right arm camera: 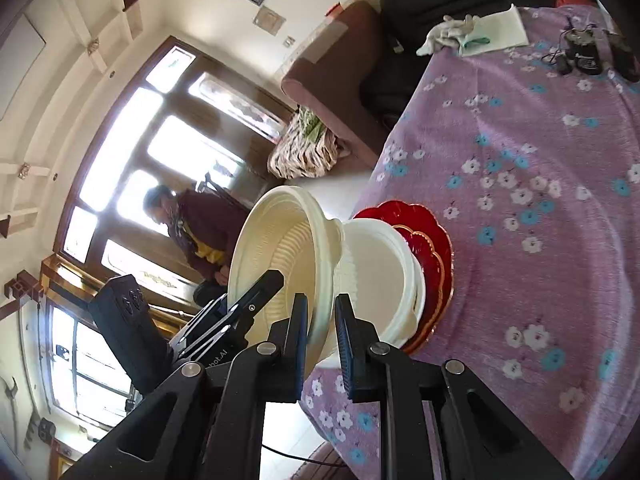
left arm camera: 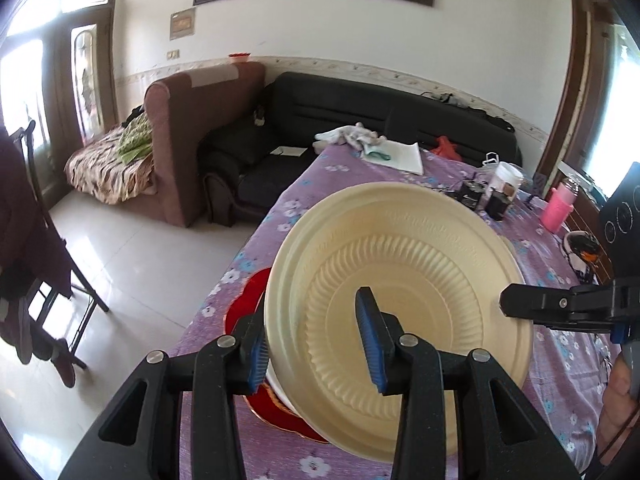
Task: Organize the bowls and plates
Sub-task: 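Carry the beige bowl with both tools over the white bowl on the stack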
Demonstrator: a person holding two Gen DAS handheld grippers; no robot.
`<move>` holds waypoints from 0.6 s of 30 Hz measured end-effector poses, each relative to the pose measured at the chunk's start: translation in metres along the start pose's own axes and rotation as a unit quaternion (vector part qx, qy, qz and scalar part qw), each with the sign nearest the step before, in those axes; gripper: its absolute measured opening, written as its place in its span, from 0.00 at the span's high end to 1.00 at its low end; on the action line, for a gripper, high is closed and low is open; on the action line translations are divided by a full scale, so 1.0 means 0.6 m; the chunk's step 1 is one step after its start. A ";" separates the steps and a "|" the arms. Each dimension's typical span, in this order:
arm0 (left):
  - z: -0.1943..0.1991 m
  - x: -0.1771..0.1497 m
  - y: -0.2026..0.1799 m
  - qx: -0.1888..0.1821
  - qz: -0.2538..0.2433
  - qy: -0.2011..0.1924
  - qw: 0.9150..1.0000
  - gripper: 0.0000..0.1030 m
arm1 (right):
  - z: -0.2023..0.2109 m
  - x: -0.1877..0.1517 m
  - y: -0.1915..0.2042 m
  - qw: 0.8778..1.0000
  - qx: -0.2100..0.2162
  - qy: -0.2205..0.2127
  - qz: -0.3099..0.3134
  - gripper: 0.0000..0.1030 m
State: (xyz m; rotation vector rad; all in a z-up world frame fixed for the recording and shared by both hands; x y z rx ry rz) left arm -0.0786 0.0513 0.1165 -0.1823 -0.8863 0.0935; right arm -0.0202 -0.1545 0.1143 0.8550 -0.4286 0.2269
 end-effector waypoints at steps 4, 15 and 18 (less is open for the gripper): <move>-0.022 -0.005 0.025 0.003 0.013 0.013 1.000 0.64 | -0.034 0.004 -0.004 1.000 -0.007 0.016 -0.005 0.83; -0.056 -0.016 0.047 0.001 0.025 0.032 0.999 0.64 | -0.080 0.005 -0.017 0.999 -0.034 0.036 -0.006 0.83; -0.065 -0.023 0.050 0.000 0.028 0.038 0.999 0.64 | -0.087 0.004 -0.020 0.998 -0.039 0.040 -0.004 0.83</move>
Point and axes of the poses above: each gripper's, at about its wrist camera, not at the fingertips, and z roughly against the way its jaws point, y to its left, x to its top, the point moved 3 cm from there along -z, roughly the way its jaws point, and after that the axes turned 8 degrees about -x, right-handed, at the moved point
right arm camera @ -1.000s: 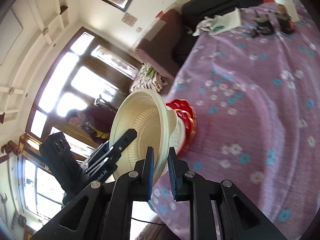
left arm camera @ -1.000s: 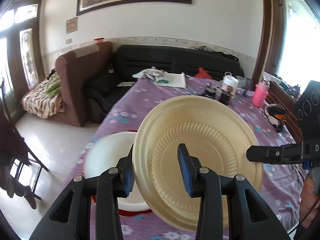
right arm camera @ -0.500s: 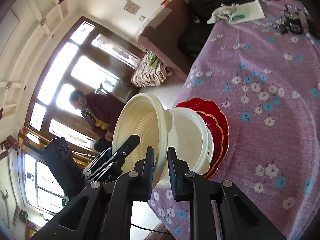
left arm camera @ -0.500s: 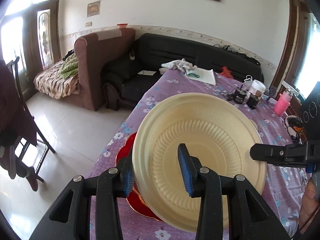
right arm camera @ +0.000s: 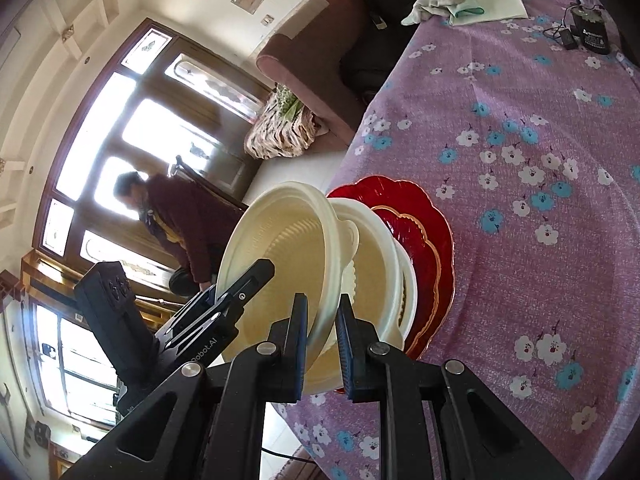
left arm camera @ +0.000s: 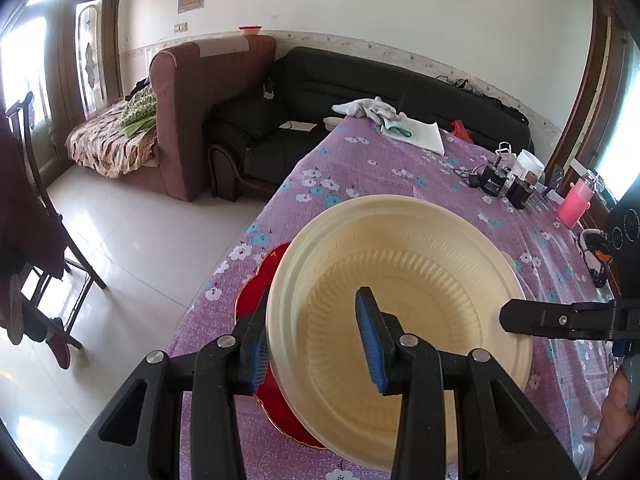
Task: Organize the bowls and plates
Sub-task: 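Carry the beige bowl with both tools over the white bowl on the stack, then lower the beige bowl into the white bowl and open both tools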
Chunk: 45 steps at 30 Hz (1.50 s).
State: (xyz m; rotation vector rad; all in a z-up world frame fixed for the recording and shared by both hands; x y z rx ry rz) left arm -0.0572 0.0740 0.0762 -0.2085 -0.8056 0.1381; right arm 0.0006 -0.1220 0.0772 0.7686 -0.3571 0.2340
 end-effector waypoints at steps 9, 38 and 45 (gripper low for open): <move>-0.010 -0.003 0.008 0.000 0.006 0.005 1.000 0.64 | -0.006 0.003 -0.007 1.000 -0.017 -0.004 0.010 0.83; -0.010 -0.002 0.011 0.000 0.008 0.003 1.000 0.62 | 0.037 -0.004 -0.034 1.000 -0.012 -0.021 0.008 0.66; 0.008 -0.003 0.021 -0.017 0.025 -0.003 1.000 0.55 | 0.042 -0.006 -0.059 1.000 -0.015 -0.023 -0.004 0.66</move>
Point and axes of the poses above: each gripper's, at about its wrist camera, not at the fingertips, and z roughly against the way its jaws point, y to its left, x to its top, the point moved 3 cm from there along -z, roughly the way its jaws point, and after that the axes turned 8 degrees about -x, right-handed, at the moved point
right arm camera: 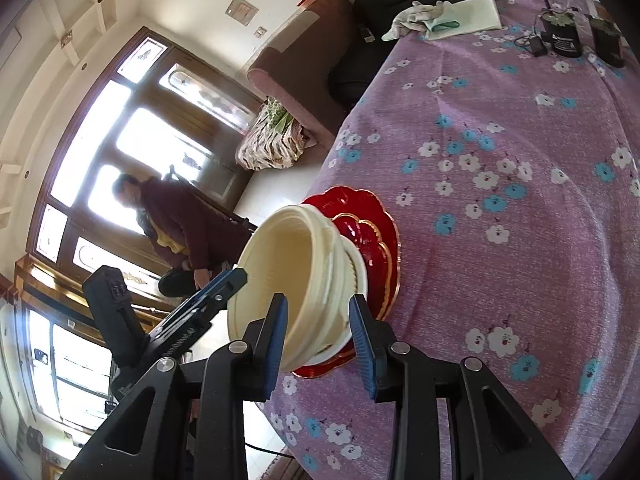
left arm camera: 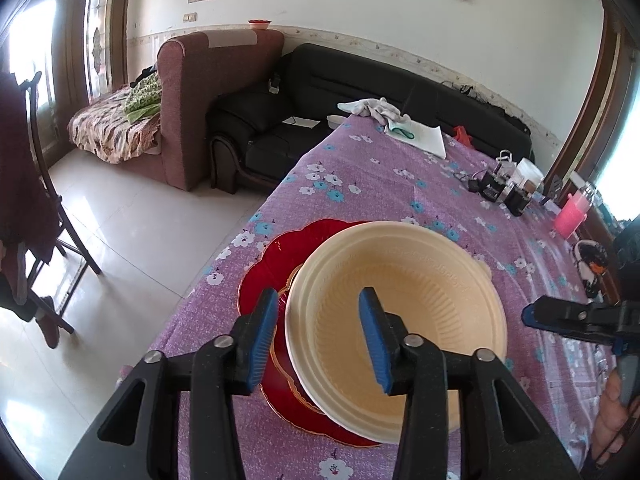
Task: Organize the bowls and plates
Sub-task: 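Lower the beige bowl into the white bowl and open both tools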
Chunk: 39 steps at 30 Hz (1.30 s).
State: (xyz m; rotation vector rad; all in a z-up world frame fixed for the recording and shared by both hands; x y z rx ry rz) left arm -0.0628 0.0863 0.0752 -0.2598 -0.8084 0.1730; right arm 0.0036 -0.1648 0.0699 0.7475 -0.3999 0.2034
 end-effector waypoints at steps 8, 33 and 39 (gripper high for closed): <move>0.057 0.000 0.050 -0.003 0.046 -0.035 0.998 0.33 | -0.004 -0.005 -0.039 1.000 -0.020 0.000 -0.013 0.66; -0.038 -0.062 0.132 0.008 0.089 0.026 0.996 0.63 | -0.076 -0.017 -0.068 0.997 -0.082 0.014 0.007 0.66; -0.057 -0.057 0.119 0.013 0.066 0.025 0.997 0.75 | -0.102 -0.003 -0.050 0.993 -0.105 -0.006 0.052 0.80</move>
Point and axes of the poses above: each gripper's, at about its wrist camera, not at the fingertips, and z roughly against the way its jaws point, y to its left, x to its top, the point moved 3 cm from there along -z, roughly the way its jaws point, and after that the axes turned 8 degrees about -x, right-handed, at the moved point
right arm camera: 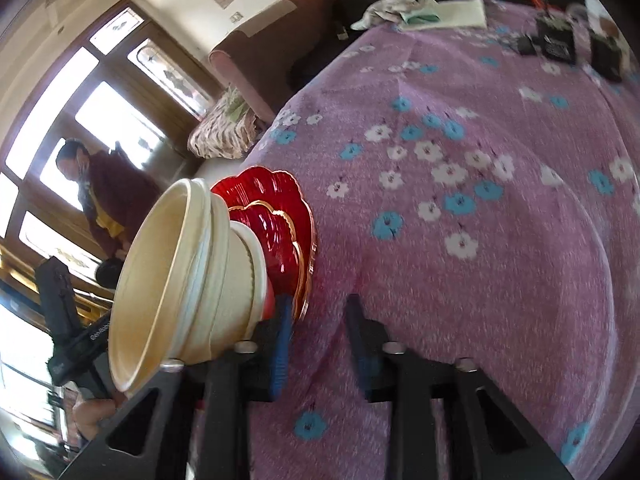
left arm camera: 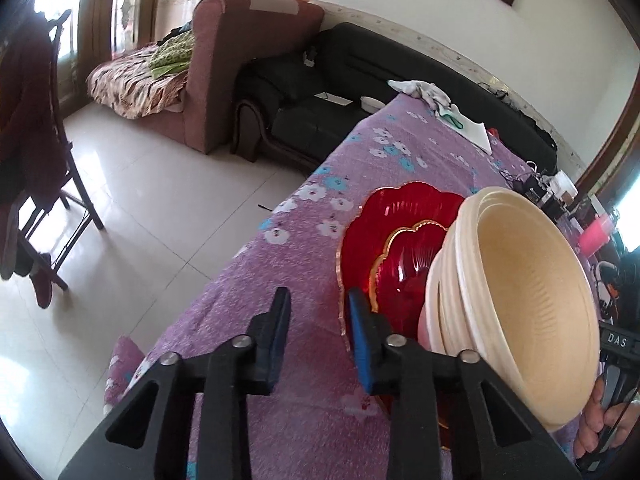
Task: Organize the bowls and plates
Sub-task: 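Lower the beige bowl into the white bowl and open both tools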
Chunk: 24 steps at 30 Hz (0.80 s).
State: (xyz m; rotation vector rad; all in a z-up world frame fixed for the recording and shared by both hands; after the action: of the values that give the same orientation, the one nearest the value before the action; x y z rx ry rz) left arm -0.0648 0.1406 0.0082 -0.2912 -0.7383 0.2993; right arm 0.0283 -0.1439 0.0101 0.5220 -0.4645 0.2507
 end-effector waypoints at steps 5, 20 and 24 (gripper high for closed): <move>-0.017 -0.003 -0.015 -0.016 -0.005 0.005 1.000 0.93 | -0.012 0.001 0.013 1.000 -0.002 -0.008 -0.001 0.89; -0.003 -0.022 -0.135 -0.052 -0.039 -0.002 0.998 0.93 | 0.072 -0.050 -0.064 0.999 0.009 -0.010 -0.050 0.88; -0.017 -0.039 -0.211 -0.073 -0.067 0.008 0.995 0.93 | 0.122 -0.081 -0.119 0.997 0.001 -0.022 -0.080 0.88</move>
State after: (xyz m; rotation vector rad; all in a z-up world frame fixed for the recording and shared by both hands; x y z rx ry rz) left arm -0.0533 0.0141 0.0324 -0.3799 -0.7609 0.1154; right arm -0.0156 -0.2480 0.0128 0.5645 -0.4624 0.0868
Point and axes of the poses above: each gripper's, at about its wrist camera, not at the fingertips, and z roughly against the way its jaws point, y to its left, x to its top, the point moved 3 cm from there along -z, roughly the way its jaws point, and after that the axes turned 8 degrees about -x, right-handed, at the moved point
